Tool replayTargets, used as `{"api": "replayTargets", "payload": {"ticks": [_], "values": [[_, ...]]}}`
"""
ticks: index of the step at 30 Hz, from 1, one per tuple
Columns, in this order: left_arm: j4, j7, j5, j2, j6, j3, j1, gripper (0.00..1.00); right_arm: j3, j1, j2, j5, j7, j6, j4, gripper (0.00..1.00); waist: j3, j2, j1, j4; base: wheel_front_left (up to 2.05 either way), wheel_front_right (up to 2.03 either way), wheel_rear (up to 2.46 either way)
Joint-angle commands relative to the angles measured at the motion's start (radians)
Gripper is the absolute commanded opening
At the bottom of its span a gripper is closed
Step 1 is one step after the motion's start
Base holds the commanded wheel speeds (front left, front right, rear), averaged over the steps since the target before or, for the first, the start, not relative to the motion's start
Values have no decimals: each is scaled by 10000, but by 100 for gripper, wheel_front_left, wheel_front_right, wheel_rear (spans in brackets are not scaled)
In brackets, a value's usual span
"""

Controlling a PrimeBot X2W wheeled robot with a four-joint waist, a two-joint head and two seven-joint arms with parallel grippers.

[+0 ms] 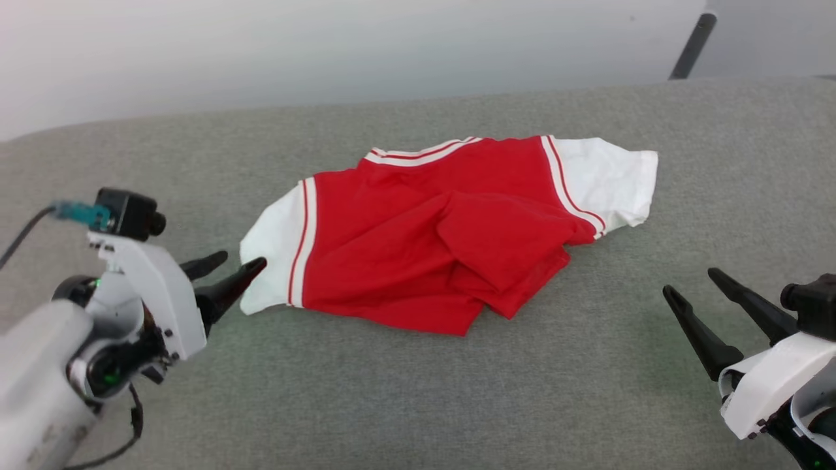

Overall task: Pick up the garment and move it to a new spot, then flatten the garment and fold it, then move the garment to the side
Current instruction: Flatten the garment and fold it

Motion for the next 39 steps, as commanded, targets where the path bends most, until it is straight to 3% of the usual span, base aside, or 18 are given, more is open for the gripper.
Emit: {"api": "replayTargets", "payload": {"ticks": [1, 2, 6, 12, 18, 22, 26, 31, 39], "values": [[-178, -735, 162, 38, 13, 95, 421, 100, 162, -185, -204, -90, 209, -10, 109, 100, -198, 0, 0, 271, 0, 0, 0], [-178, -735, 162, 38, 13, 95, 421, 100, 162, -185, -204, -90, 209, -10, 109, 100, -198, 0, 0, 271, 0, 0, 0], [-422, -2669, 614, -95, 175, 365, 1155, 100, 544, -617, -626, 7, 748, -10, 350, 100, -261, 0, 0, 570, 0, 0, 0], [-983, -5037, 1371, -618, 1035, 727, 2244, 100, 1124, -1732, -1339, 500, 1895, -10, 763, 100, -78, 0, 0, 1214, 0, 0, 0], [-1851, -5394, 2741, -1392, 1862, 1786, 3137, 100, 1468, -3374, -2125, 1247, 3122, -10, 1532, 100, 383, 0, 0, 1988, 0, 0, 0], [-2488, -5375, 3983, -2163, 2106, 2935, 3922, 100, 1835, -4523, -2712, 1650, 3972, -10, 2210, 100, 860, 0, 0, 2531, 0, 0, 0], [-2928, -5378, 4903, -2902, 1892, 3746, 4408, 100, 2302, -5728, -3254, 1937, 4731, -10, 2928, 100, 1418, 0, 0, 3064, 0, 0, 0], [-3007, -5380, 5596, -3725, 1111, 4315, 4492, 100, 3067, -7000, -3825, 1904, 5452, -10, 3767, 100, 2040, 0, 0, 3756, 0, 0, 0], [-2785, -5381, 6247, -4564, 311, 4832, 4256, 100, 4416, -8581, -4118, 2041, 6179, -10, 4573, 100, 2873, 0, 0, 4284, 0, 0, 0]]}}
